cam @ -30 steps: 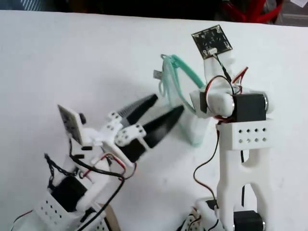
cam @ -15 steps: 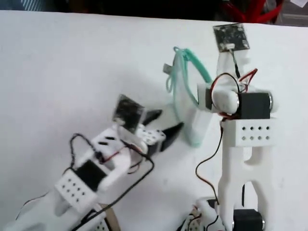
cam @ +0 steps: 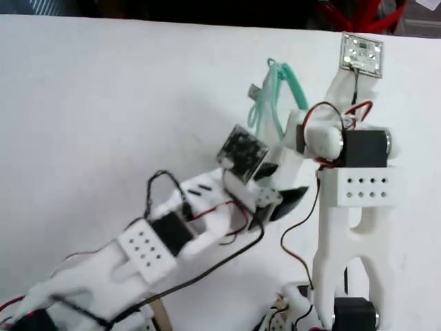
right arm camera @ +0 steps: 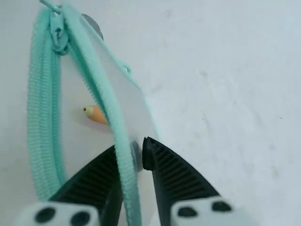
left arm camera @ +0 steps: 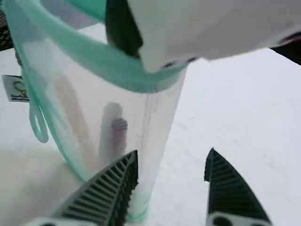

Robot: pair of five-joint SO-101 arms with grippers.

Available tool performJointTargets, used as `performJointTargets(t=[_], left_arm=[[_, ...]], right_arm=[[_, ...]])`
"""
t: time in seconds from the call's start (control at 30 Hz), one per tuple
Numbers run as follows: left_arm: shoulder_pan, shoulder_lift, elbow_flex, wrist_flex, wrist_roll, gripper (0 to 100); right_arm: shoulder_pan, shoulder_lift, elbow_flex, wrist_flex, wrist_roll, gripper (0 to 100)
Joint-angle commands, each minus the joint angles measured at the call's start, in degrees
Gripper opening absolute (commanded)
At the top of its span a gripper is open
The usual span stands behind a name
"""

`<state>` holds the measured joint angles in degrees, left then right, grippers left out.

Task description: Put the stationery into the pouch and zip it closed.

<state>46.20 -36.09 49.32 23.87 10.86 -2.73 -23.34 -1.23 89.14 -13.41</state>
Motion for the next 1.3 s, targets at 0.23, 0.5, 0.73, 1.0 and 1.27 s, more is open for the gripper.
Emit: performJointTargets(t=[0.23, 0.5, 0.73, 1.0, 1.27], left_arm=[[-3.91, 11.65, -5.19, -13.54, 2.46, 21], [-7.52, 11.65, -4.04, -15.12, -0.7, 14], [-10.86, 11.56, -2.9, -15.21, -0.88, 7], [-12.79, 8.22, -0.53, -21.1, -1.23, 2], [-13.93, -0.48, 6.07, -28.92, -1.32, 2]], right_arm=[[1.01, -0.48, -2.2, -2.68, -0.88, 1.8], [2.07, -0.48, -2.11, -0.66, 3.08, 1.8], [5.58, -0.48, -2.11, 2.15, 7.47, 1.8], [5.85, -0.57, -2.11, 5.93, 8.26, 1.8], [5.58, -0.57, -2.02, 8.57, 11.69, 7.0]])
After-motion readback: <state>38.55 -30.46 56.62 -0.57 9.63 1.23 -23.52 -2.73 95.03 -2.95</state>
